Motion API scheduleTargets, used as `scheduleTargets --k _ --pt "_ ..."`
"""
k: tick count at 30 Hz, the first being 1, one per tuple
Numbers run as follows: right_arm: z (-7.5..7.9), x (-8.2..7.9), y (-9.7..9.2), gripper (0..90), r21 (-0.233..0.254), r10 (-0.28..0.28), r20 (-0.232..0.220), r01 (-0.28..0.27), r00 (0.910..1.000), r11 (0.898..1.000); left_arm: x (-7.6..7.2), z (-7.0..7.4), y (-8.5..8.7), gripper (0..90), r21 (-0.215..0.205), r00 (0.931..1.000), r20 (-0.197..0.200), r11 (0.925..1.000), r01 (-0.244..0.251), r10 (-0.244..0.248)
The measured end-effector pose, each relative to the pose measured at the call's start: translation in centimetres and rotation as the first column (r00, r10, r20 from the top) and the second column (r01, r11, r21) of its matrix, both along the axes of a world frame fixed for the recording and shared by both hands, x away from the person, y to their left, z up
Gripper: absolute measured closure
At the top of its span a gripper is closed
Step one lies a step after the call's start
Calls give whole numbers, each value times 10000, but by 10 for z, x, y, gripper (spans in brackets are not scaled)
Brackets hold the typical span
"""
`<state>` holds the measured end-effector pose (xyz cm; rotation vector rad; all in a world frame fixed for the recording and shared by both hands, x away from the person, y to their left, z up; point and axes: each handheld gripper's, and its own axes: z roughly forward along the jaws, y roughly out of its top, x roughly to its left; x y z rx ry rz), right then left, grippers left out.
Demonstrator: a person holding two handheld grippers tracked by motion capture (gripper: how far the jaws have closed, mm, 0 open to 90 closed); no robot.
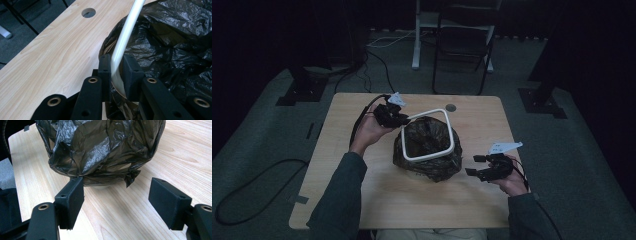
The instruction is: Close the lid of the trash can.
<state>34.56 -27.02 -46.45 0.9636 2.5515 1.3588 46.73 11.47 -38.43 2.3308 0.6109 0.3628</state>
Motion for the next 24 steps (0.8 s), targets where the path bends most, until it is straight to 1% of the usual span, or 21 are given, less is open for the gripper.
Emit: scheduleTargets --k 7,10,11,13,19,24 --pt "0 0 0 280 2 -2 -3 2 10000 10000 0 -2 -6 781 312 10000 16 9995 51 -51" --pt "0 0 0 279 7 3 -5 -3 10000 10000 0 0 -8 781 477 9999 89 9988 105 -109" --pt "0 0 0 279 8 0 -8 0 10000 10000 -1 1 -9 780 636 9998 145 9979 130 -139" --pt "-1 0 0 279 2 2 -15 -2 10000 10000 -1 3 -11 780 738 9995 217 9971 198 -214" --pt "-1 1 -1 279 -4 -3 -37 3 10000 10000 0 1 -13 779 734 9995 136 9970 259 -270" --pt "-2 1 -1 279 -2 -22 -66 22 10000 10000 0 -1 -16 777 877 9992 128 9955 366 -379"
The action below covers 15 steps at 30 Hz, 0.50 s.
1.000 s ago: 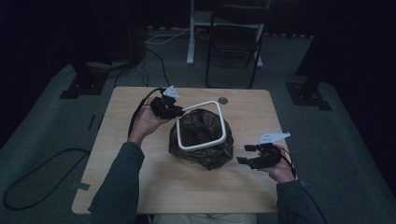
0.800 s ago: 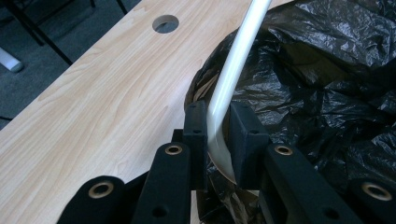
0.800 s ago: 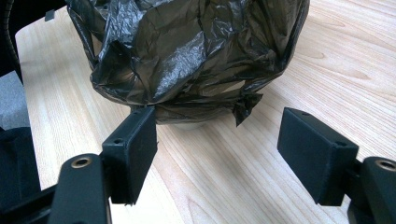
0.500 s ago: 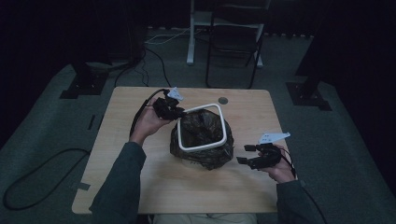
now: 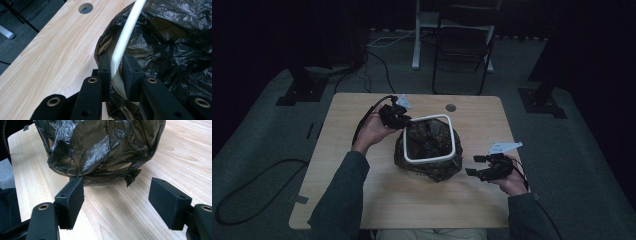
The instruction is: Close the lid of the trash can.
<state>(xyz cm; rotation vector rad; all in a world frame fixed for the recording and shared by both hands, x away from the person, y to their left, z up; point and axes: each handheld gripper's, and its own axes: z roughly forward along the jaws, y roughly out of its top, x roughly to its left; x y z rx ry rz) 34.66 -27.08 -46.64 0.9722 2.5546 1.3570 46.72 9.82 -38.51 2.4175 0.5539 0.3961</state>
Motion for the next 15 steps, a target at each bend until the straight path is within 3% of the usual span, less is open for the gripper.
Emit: scheduleTargets --k 15 --pt "1 0 -1 279 22 -15 32 15 10000 10000 3 -4 -8 763 133 9999 -53 9998 -157 158"
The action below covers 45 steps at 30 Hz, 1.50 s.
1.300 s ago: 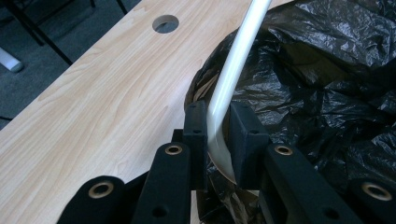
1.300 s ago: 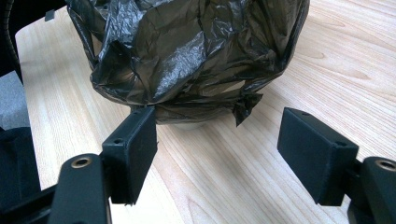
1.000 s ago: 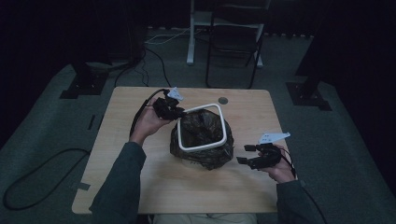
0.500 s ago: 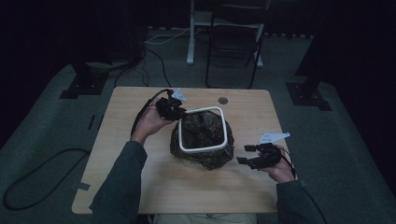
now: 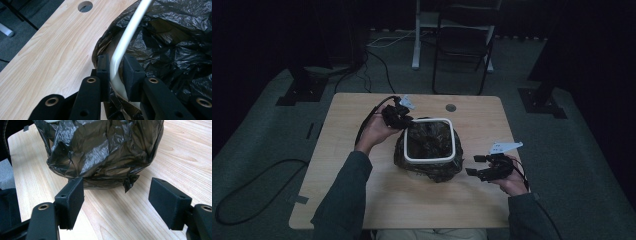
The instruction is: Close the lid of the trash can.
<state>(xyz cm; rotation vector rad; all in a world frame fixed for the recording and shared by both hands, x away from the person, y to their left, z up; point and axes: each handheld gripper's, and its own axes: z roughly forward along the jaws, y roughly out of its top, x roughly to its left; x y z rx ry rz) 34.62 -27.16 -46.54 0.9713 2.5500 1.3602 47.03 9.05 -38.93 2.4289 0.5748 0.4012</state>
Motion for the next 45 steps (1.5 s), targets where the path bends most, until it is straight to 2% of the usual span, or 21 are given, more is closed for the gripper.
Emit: scheduleTargets --k 12,19,24,29,33,41,43,45 --pt "0 0 -1 279 16 6 45 -7 10000 10000 -1 -1 -2 756 63 10000 44 9999 -80 79" --pt "0 0 -1 279 24 -10 51 9 10000 10000 -1 -1 -1 748 -63 9999 -9 9999 -118 118" --pt "0 0 -1 279 24 -4 54 4 10000 10000 -3 3 2 715 -297 9999 68 9995 -132 134" --pt "0 0 -1 279 10 3 45 -3 10000 10000 -3 7 5 708 -705 9999 69 9975 -107 113" --pt "0 -1 0 279 -1 5 34 -5 10000 10000 -1 4 2 759 -502 9998 77 9986 -173 177" --pt "0 0 -1 279 13 -10 25 10 10000 10000 -1 1 -3 776 -206 9996 163 9995 -232 236" --pt "-1 0 -1 279 5 -22 -1 22 10000 10000 -2 1 -3 774 -243 9995 198 9994 -242 246" --pt "0 0 -2 279 25 -34 19 34 10000 10000 -3 3 -2 761 -507 9990 346 9983 -276 294"
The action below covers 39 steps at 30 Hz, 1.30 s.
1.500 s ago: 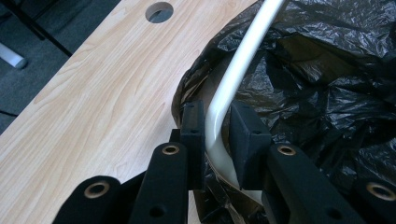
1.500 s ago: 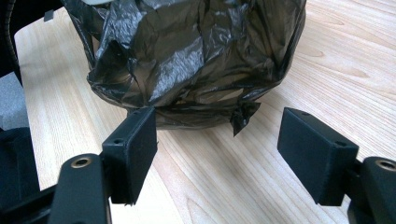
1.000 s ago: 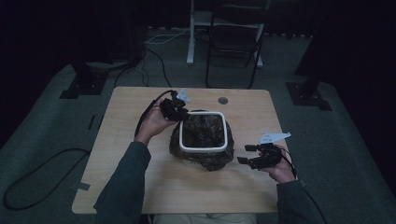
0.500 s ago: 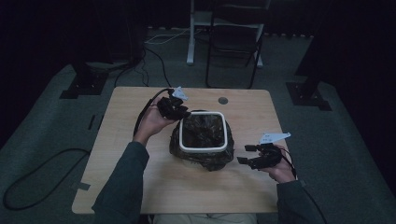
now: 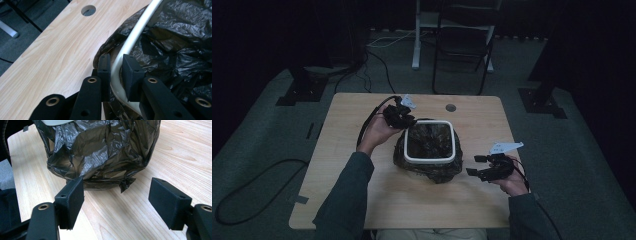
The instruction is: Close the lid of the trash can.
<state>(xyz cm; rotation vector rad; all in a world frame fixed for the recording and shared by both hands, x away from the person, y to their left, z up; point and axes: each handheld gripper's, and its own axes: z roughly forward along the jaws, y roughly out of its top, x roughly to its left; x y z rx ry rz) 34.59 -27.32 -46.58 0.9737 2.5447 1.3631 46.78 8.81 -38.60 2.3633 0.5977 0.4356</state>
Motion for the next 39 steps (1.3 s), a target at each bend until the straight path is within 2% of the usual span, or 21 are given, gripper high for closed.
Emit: scheduleTargets --k 3,5,9,13,22,24,29,34,39 --pt "0 0 0 279 -7 2 -5 -2 10000 10000 0 4 0 750 -306 9997 216 9995 -96 103" --pt "0 0 1 279 -18 17 -21 -17 10000 10000 1 3 -3 750 -392 9998 169 9992 -63 70" --pt "0 0 0 279 9 2 4 -2 10000 10000 3 -2 -10 758 -123 9999 -18 9999 120 -120" --pt "0 0 -1 279 34 -13 13 13 10000 10000 4 -6 -14 765 -7 9999 -140 9999 102 -102" --pt "0 0 -2 279 22 -26 6 26 10000 10000 2 -3 -12 743 -92 9998 -113 9999 143 -144" --pt "0 0 -2 279 24 -34 8 34 10000 10000 1 -3 -12 747 60 9998 -71 9998 192 -191" --pt "0 0 -1 279 3 -11 2 11 10000 10000 0 -2 -10 746 4 9997 -132 9998 194 -194" --pt "1 0 -2 279 23 -18 19 18 10000 10000 -1 -2 -6 695 155 9999 -110 9998 121 -119" --pt "0 0 -1 279 0 -16 9 16 10000 10000 -2 1 0 655 -40 10000 -95 10000 -3 3"
